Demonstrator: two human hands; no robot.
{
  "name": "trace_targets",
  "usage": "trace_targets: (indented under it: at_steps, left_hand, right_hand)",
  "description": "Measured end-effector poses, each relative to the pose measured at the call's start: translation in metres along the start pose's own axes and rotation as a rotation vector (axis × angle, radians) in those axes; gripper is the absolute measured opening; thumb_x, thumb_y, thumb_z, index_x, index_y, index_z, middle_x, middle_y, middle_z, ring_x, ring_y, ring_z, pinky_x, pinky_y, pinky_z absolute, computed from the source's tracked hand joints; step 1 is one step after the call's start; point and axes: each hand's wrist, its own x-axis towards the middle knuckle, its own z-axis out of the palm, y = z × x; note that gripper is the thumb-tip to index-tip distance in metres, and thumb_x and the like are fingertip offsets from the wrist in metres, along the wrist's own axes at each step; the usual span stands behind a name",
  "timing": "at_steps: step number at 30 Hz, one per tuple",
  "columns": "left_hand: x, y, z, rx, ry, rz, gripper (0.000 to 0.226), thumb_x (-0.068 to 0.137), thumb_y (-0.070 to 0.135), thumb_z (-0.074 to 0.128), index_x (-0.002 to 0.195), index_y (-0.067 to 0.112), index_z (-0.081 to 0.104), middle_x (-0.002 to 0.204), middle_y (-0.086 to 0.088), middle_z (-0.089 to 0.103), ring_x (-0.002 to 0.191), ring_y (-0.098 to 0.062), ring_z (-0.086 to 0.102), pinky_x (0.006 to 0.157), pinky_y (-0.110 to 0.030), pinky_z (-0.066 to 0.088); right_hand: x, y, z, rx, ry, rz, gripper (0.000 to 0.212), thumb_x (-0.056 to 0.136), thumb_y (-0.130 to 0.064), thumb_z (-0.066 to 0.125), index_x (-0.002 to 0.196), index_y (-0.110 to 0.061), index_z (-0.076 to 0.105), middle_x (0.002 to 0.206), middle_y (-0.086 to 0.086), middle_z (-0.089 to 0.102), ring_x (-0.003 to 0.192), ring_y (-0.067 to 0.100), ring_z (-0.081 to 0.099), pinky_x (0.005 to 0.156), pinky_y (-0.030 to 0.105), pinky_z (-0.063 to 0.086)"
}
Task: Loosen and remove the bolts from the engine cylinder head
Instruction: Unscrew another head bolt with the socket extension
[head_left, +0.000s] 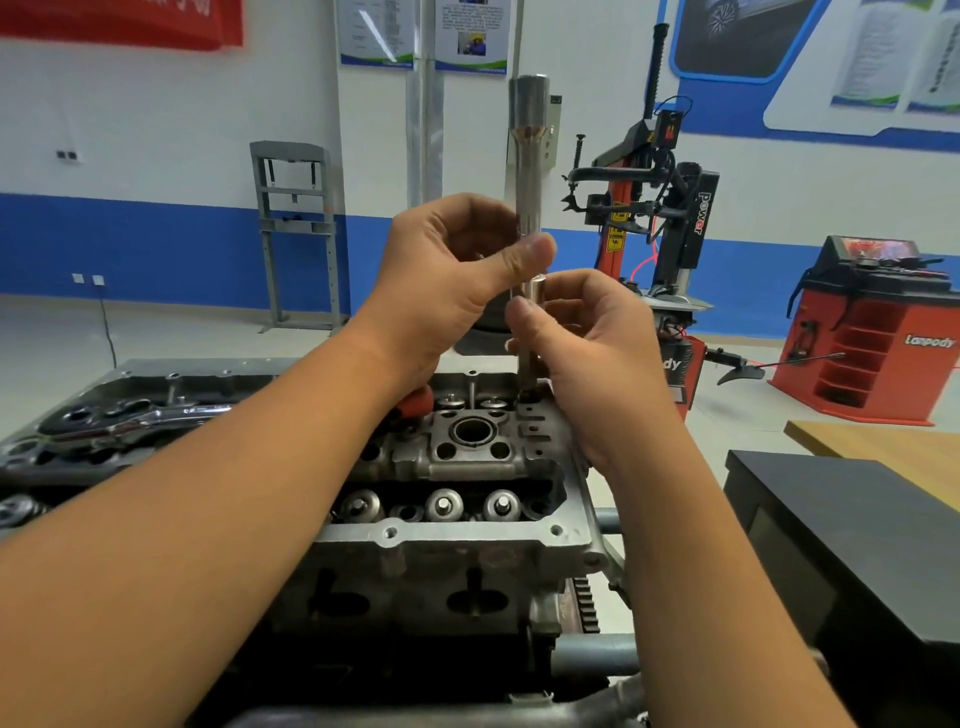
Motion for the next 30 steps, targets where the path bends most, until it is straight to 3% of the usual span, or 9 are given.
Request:
trace_targets:
  at_steps: [4,8,10,13,16,18,23,27,30]
  left_hand:
    - [-0.0011,0.0008,0.0006,-0.112,-0.081,-0.037,0.022,0.105,0.004,0.058,0.123,-0.005,0.066,0.095,-0.014,0.077,0.065,-0.006,0.07,0.052,-0.014,0.049]
    - [-0.0019,0.0024,0.0006,0.002,-0.017,0.02,0.012,0.092,0.006,0.075,0.102,0.007,0.068,0.096,-0.021,0.075,0.067,-0.006,0.07,0.055,-0.013,0.049]
    - [-0.0014,0.0021,0.0006,0.024,0.015,0.018,0.016,0.086,0.011,0.082,0.093,0.011,0.067,0.097,-0.025,0.074,0.067,-0.009,0.068,0.054,-0.015,0.048]
    - [-0.0012,0.0024,0.0009,-0.05,-0.039,-0.032,0.005,0.097,0.012,0.07,0.101,0.009,0.069,0.095,-0.016,0.077,0.057,-0.009,0.058,0.049,-0.018,0.043]
    - [-0.0007,0.0011,0.0004,-0.106,-0.07,-0.047,0.017,0.104,0.001,0.058,0.118,-0.003,0.066,0.097,-0.018,0.076,0.056,-0.003,0.063,0.049,-0.014,0.045]
    - [-0.0012,0.0009,-0.0003,-0.085,-0.071,-0.004,0.015,0.101,-0.003,0.061,0.115,-0.003,0.066,0.095,-0.017,0.075,0.058,-0.002,0.067,0.052,-0.011,0.048]
    - [-0.0007,0.0004,-0.001,-0.061,-0.034,-0.002,0.015,0.087,0.016,0.079,0.098,0.013,0.069,0.085,-0.004,0.076,0.058,-0.005,0.061,0.051,-0.015,0.045]
    - [-0.0005,0.001,-0.0005,-0.107,-0.064,-0.049,0.021,0.104,0.009,0.061,0.12,-0.003,0.067,0.092,-0.012,0.078,0.055,-0.007,0.059,0.049,-0.017,0.043]
    - [-0.002,0.002,0.0007,-0.062,-0.039,0.01,0.017,0.098,0.006,0.068,0.112,-0.005,0.064,0.092,-0.018,0.073,0.057,-0.002,0.065,0.053,-0.012,0.048]
  right_hand:
    - [0.0008,-0.0004,-0.0003,0.088,-0.074,0.031,0.012,0.105,-0.015,0.058,0.107,-0.016,0.071,0.097,0.01,0.077,0.089,0.03,0.075,0.066,0.028,0.056]
    - [0.0,-0.0004,-0.0003,0.075,-0.016,0.024,0.014,0.088,-0.03,0.077,0.099,-0.024,0.07,0.085,0.003,0.076,0.086,0.027,0.076,0.07,0.04,0.061]
    - [0.0006,0.0004,-0.0003,0.009,0.037,-0.004,0.017,0.085,-0.028,0.084,0.091,-0.024,0.069,0.079,-0.002,0.074,0.082,0.029,0.076,0.068,0.038,0.062]
    - [0.0009,0.0013,-0.0001,0.039,-0.006,0.002,0.003,0.098,-0.019,0.071,0.095,-0.018,0.07,0.085,0.004,0.076,0.08,0.026,0.075,0.066,0.029,0.058]
    - [0.0007,-0.0009,-0.0009,0.097,-0.057,0.031,0.014,0.105,-0.017,0.059,0.1,-0.015,0.072,0.091,0.01,0.076,0.082,0.025,0.073,0.065,0.026,0.056]
    - [0.0003,-0.0016,-0.0007,0.122,-0.044,0.029,0.008,0.103,-0.019,0.064,0.1,-0.016,0.071,0.088,0.007,0.075,0.082,0.026,0.073,0.064,0.025,0.055]
    - [0.0005,0.0001,0.0004,0.081,0.06,-0.014,0.014,0.092,-0.024,0.079,0.093,-0.015,0.069,0.09,0.012,0.074,0.091,0.04,0.072,0.073,0.046,0.061]
    - [0.0009,-0.0013,0.0004,0.113,-0.016,0.009,0.011,0.104,-0.02,0.062,0.105,-0.015,0.071,0.097,0.009,0.077,0.094,0.035,0.075,0.074,0.038,0.061]
    - [0.0001,-0.0023,0.0,0.133,-0.041,0.026,0.007,0.099,-0.024,0.069,0.102,-0.018,0.071,0.09,0.006,0.077,0.086,0.03,0.075,0.07,0.036,0.061]
